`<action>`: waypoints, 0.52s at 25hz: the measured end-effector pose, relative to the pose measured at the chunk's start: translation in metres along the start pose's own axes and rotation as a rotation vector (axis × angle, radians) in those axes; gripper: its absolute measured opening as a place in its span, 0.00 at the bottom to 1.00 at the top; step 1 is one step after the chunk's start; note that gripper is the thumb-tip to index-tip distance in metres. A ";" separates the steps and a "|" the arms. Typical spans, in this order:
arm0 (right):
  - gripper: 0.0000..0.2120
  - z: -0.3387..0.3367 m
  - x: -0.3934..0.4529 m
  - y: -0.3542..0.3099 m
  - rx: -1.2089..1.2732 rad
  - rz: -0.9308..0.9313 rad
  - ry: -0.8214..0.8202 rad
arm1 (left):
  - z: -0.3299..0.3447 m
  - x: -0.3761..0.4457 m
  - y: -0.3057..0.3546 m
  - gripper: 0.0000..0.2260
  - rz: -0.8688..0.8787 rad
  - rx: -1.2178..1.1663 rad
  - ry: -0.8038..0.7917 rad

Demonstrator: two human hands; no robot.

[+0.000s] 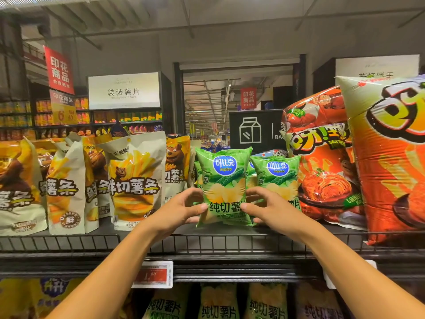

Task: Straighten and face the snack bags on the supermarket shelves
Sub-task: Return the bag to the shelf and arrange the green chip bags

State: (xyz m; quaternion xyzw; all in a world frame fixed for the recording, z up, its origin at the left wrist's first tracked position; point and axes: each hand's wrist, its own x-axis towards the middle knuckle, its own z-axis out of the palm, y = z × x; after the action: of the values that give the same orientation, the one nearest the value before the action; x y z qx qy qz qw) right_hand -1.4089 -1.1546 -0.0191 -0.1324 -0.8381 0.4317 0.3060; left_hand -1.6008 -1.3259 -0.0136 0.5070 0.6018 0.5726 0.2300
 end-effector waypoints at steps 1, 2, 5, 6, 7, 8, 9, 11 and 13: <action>0.19 0.000 0.001 0.000 -0.013 0.006 -0.001 | 0.000 0.001 0.000 0.13 -0.005 0.019 0.009; 0.20 0.000 0.002 0.001 -0.021 0.016 -0.008 | 0.000 0.001 0.000 0.14 -0.014 0.029 0.014; 0.21 0.000 0.005 0.004 -0.035 0.060 -0.024 | 0.000 0.003 0.000 0.15 -0.048 0.011 -0.001; 0.20 0.001 0.006 0.005 -0.019 0.069 -0.027 | 0.001 0.003 0.000 0.15 -0.056 -0.002 -0.002; 0.18 0.001 0.006 0.005 0.009 0.073 -0.033 | 0.000 0.004 0.000 0.14 -0.062 -0.019 0.004; 0.14 0.002 0.007 0.004 0.036 0.071 -0.039 | -0.001 0.004 0.000 0.13 -0.063 -0.042 0.014; 0.11 0.002 0.006 0.003 0.051 0.070 -0.041 | -0.001 0.005 -0.001 0.12 -0.059 -0.067 0.025; 0.07 0.002 0.005 0.002 0.044 0.065 -0.015 | -0.002 0.007 -0.002 0.09 -0.050 -0.114 0.041; 0.08 0.000 0.005 0.002 0.000 0.053 0.024 | -0.003 0.008 -0.002 0.08 -0.050 -0.154 0.037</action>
State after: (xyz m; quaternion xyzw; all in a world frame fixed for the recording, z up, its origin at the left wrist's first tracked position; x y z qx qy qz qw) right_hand -1.4130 -1.1511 -0.0192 -0.1597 -0.8305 0.4383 0.3042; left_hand -1.6069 -1.3195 -0.0125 0.4617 0.5726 0.6207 0.2716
